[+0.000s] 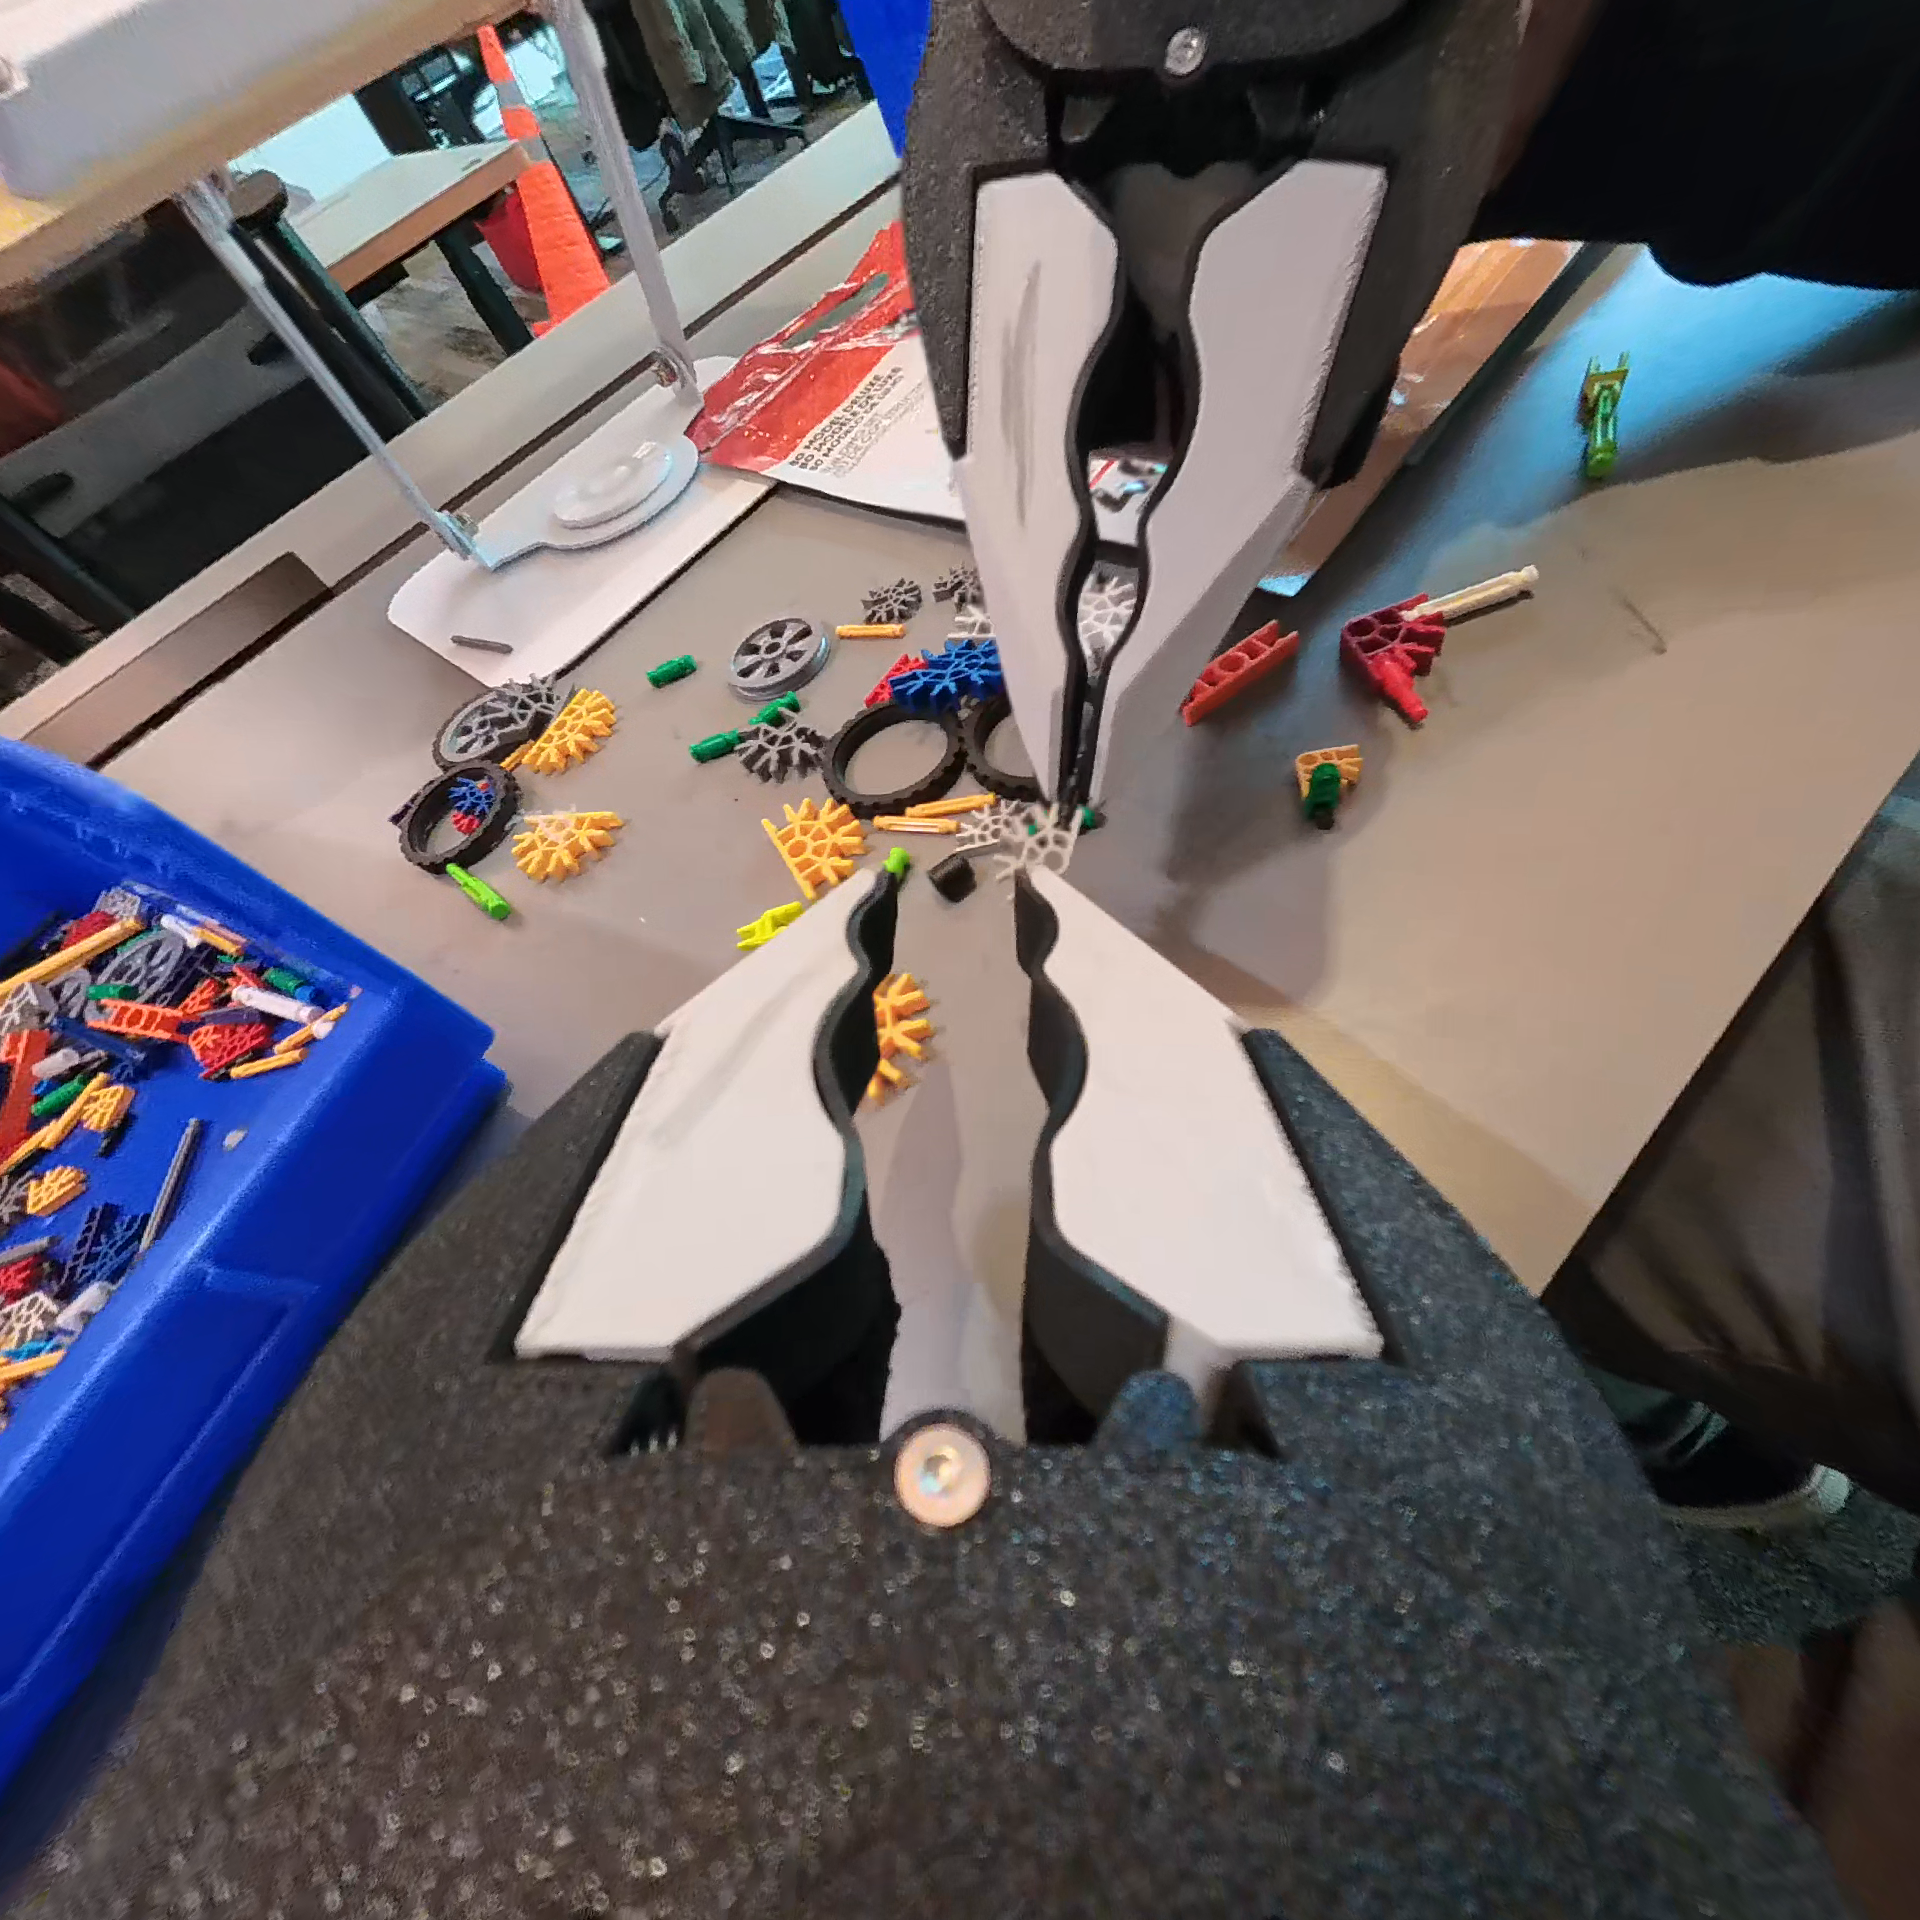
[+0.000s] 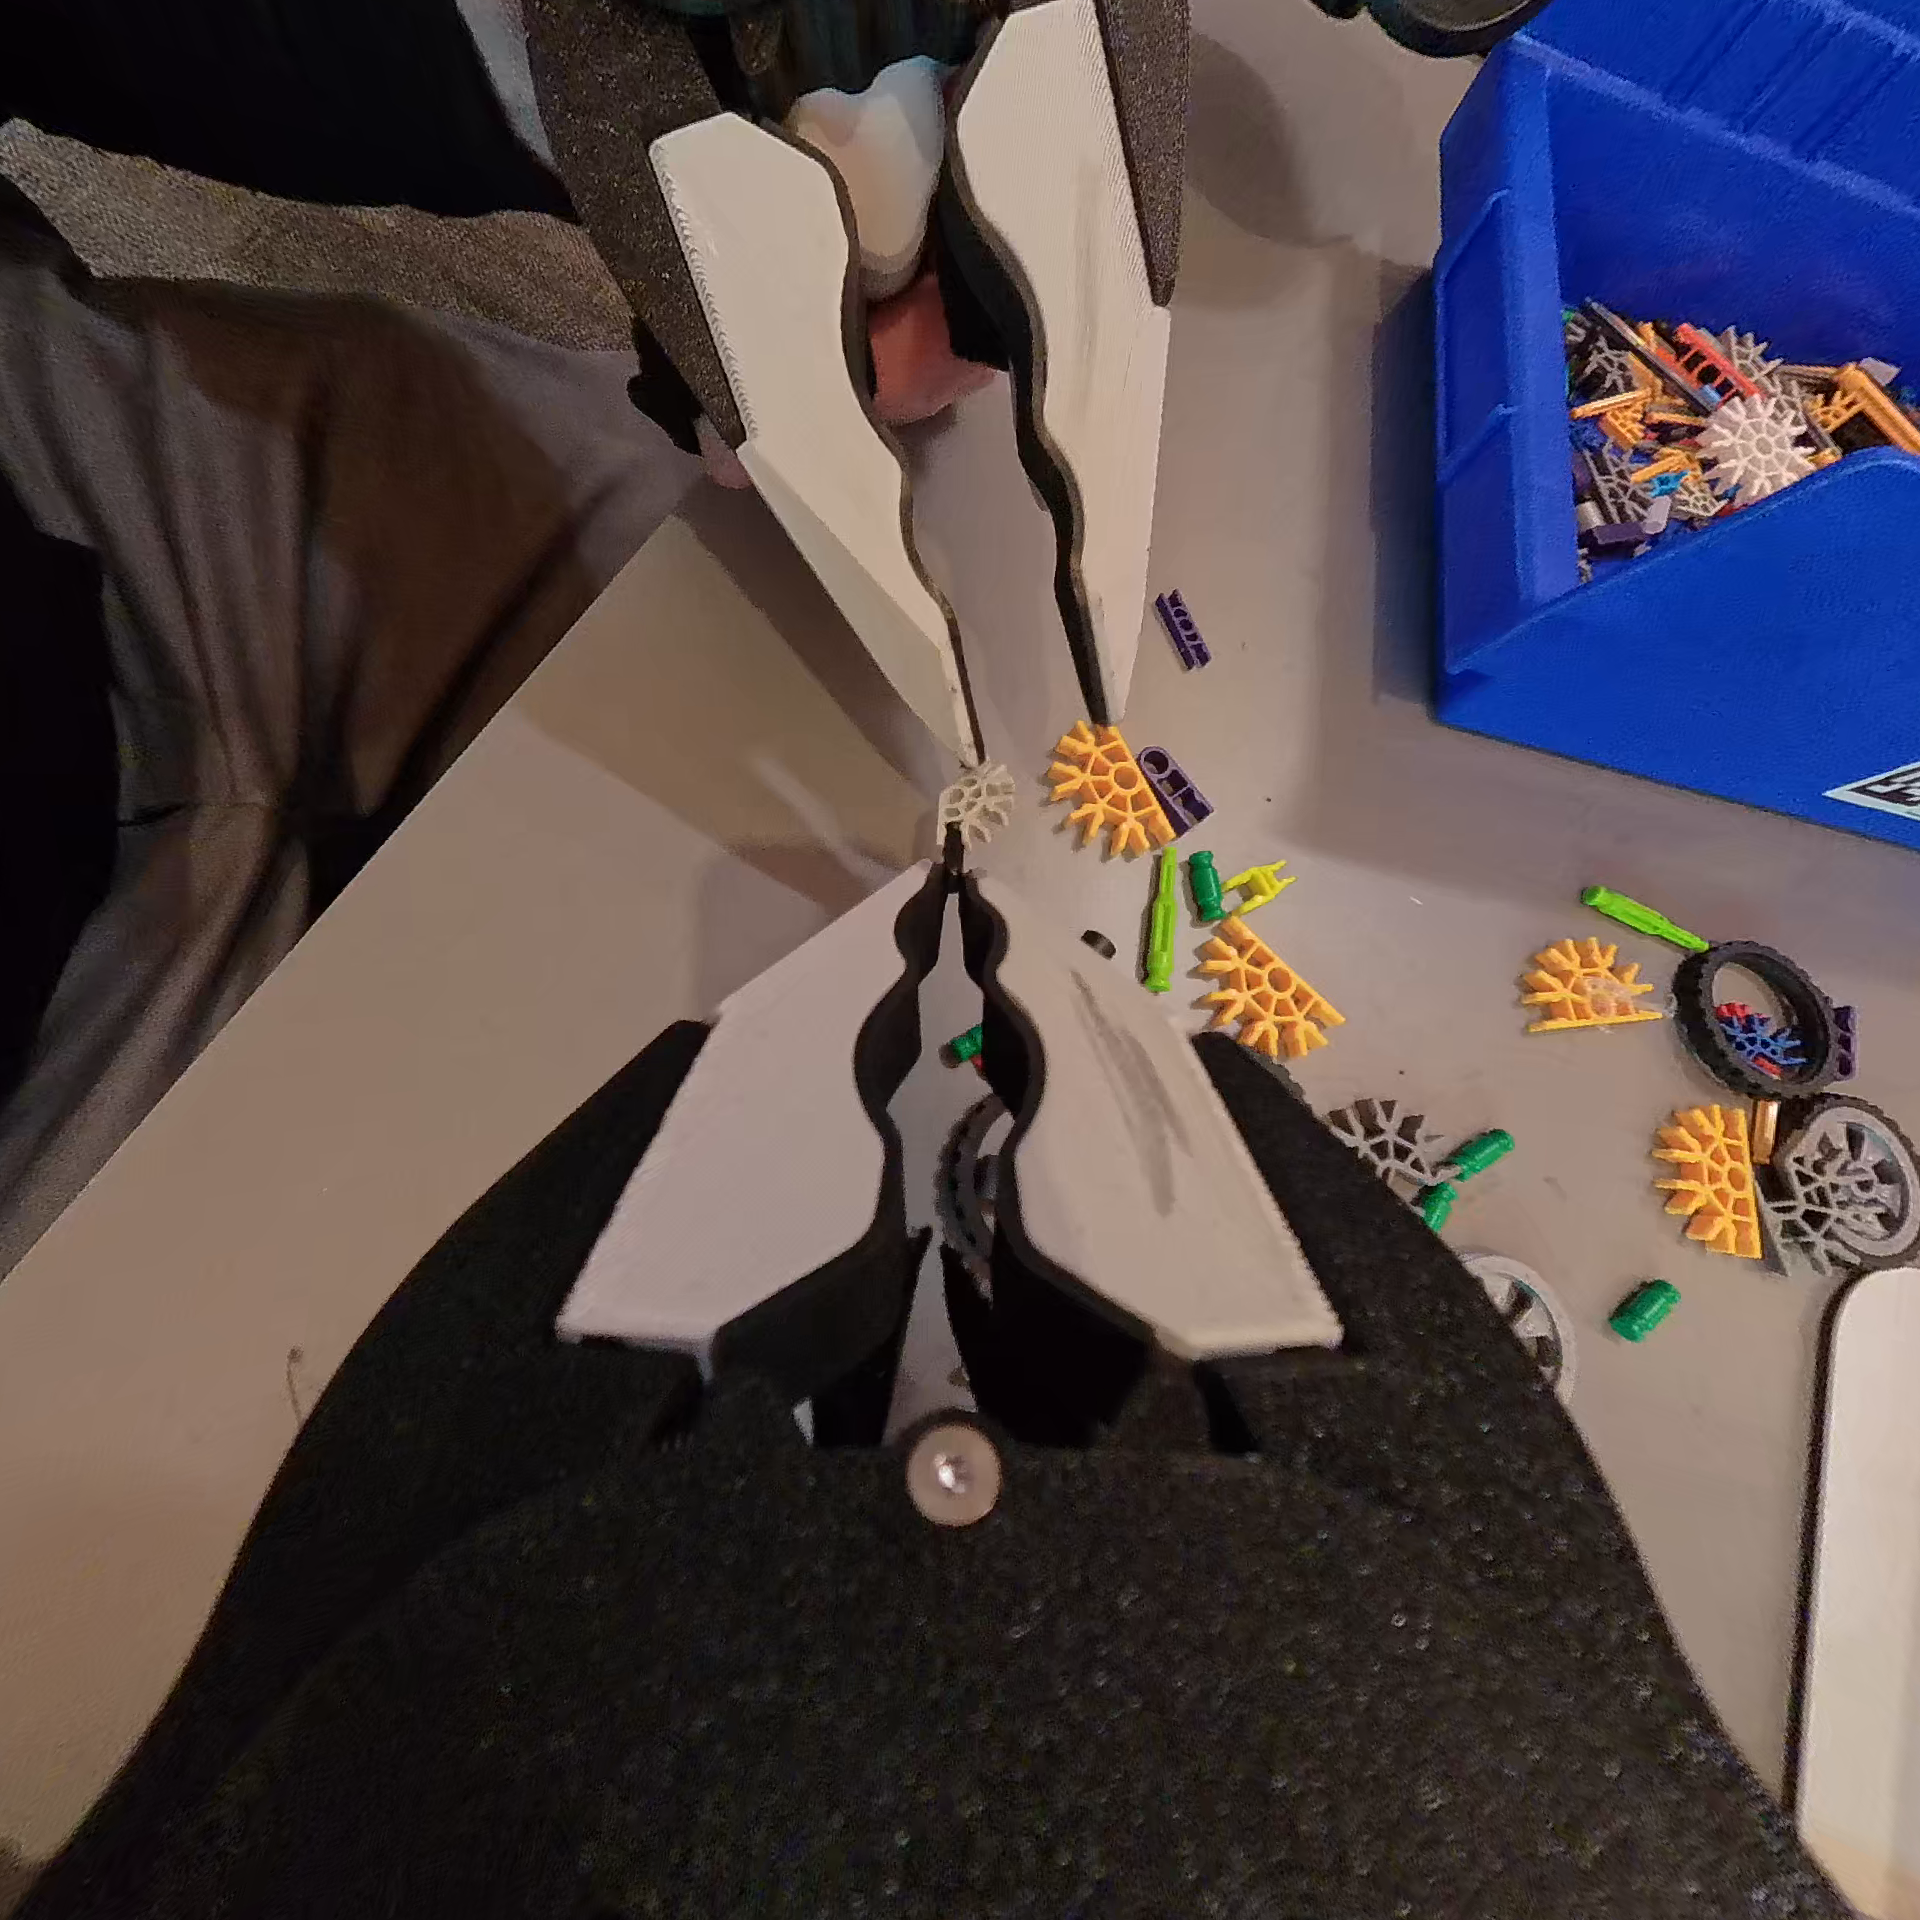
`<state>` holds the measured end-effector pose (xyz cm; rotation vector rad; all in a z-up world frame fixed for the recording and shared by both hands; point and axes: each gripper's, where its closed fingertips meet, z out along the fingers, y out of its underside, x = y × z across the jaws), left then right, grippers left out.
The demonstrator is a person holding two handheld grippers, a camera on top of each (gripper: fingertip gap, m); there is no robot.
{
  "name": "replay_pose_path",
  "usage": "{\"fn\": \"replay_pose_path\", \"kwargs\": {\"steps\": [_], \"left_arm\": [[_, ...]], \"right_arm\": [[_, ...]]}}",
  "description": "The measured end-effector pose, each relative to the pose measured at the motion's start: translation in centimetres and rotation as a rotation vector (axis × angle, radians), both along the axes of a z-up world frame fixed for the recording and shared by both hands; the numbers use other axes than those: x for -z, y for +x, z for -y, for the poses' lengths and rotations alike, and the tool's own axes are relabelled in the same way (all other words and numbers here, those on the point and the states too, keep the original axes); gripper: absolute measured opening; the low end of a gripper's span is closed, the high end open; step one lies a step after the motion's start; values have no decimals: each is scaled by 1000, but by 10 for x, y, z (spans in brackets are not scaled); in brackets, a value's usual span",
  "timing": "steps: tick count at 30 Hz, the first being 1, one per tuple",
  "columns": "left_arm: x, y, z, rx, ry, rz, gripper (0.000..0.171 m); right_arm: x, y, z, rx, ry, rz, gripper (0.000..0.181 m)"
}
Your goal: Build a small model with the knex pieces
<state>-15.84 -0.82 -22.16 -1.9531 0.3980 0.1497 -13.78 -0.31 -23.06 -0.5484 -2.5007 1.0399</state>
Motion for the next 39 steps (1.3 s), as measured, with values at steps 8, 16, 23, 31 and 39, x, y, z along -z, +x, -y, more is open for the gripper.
{"fn": "replay_pose_path", "kwargs": {"steps": [8,16,23,31,39], "left_arm": [[-4,7,2,64,-11,116,20],[-8,21,-2,143,-47,330,12],[-16,19,-4,138,20,285,3],[-24,23,-3,160,70,180,1],[-27,20,-5,152,105,177,1]], "right_arm": [[-9,2,1,-7,-37,-14,0],[-13,3,1,-19,-16,-52,0],[-13,1,-2,19,-32,-28,2],[-16,-3,-2,39,-73,-27,3],[-18,-7,-2,53,-22,-65,1]]}}
